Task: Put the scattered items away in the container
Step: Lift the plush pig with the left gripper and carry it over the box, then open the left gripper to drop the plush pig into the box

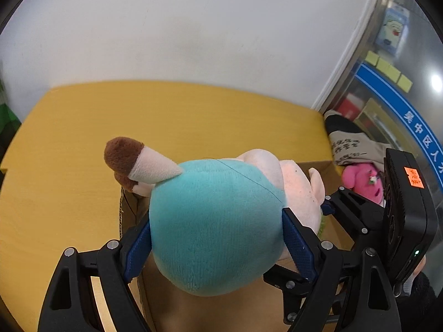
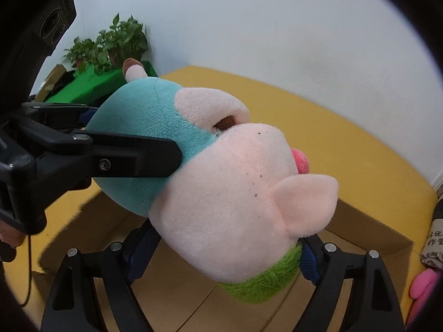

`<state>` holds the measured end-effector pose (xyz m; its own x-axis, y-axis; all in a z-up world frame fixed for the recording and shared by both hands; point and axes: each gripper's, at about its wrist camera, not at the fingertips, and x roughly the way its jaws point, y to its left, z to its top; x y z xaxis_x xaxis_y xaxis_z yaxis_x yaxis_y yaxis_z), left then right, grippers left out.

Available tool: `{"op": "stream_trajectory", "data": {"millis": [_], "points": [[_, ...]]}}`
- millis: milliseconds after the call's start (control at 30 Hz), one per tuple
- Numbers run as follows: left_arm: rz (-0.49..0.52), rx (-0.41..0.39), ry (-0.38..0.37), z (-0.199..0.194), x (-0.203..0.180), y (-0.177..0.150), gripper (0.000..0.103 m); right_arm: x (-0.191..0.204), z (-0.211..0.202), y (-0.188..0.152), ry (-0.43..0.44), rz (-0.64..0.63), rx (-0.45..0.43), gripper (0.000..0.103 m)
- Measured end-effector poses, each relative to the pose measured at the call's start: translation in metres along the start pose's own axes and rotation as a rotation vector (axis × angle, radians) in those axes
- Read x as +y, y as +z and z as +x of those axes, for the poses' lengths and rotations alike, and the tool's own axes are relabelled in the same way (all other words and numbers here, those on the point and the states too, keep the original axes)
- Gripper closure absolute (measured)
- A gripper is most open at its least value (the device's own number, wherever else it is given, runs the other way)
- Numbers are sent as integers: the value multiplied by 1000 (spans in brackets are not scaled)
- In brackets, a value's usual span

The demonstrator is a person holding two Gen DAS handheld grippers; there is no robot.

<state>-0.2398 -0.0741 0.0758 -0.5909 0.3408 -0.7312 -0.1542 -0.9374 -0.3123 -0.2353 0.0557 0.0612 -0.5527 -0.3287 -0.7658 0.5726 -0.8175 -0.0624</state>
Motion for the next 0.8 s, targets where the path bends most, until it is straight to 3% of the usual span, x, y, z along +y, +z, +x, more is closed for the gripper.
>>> {"op": "stream_trajectory", "data": {"millis": [300,500,633,800], "points": [[-18,127,73,60,20,-18,14,-6,73,-17,-2,2,57,16],[-33,109,83,61,28,-19,11,-8,79,-12,-11,-10,86,10],[-46,102,102,61,33,-17,10,-17,57,-15,-14,25,86,11],[-49,64,148,45,25,-16,7,-38,-34,-23,26,78,6,10]]}}
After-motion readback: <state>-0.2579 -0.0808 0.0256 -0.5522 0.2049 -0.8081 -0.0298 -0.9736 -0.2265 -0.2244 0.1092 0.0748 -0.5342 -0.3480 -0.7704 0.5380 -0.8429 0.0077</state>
